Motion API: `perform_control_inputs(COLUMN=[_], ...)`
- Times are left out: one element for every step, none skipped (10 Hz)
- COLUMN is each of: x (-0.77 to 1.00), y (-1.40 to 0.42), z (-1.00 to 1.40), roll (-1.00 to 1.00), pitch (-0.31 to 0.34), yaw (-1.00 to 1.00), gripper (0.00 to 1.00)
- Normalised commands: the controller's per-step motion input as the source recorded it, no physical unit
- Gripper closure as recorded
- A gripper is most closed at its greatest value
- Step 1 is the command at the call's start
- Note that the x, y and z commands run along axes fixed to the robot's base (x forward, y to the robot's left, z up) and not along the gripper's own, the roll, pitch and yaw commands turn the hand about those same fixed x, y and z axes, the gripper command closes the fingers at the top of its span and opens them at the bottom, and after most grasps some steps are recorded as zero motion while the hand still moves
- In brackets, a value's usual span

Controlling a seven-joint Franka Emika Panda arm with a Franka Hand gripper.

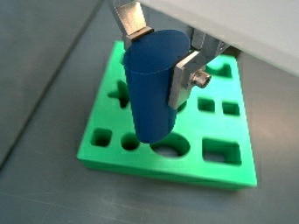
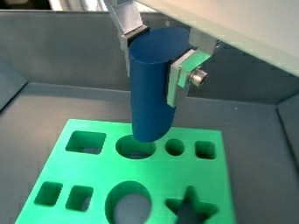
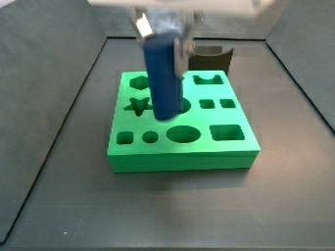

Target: Insert the oval object.

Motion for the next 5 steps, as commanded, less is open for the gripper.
perform_control_inputs(x=[0.77, 0.76, 0.65, 0.57, 0.40], y=[0.00, 0.00, 0.00, 0.00, 0.01], z=[-0.34, -0.24, -0.21, -0.19, -0.13], roll=[0.09, 0.15, 0.24, 0.27, 0.23], pitch=[0.000, 0.026, 0.066, 0.067, 0.051], yaw=[-0.37, -0.35, -0.37, -0.43, -0.56], gripper=[1.00, 1.00, 1.00, 1.00, 1.00])
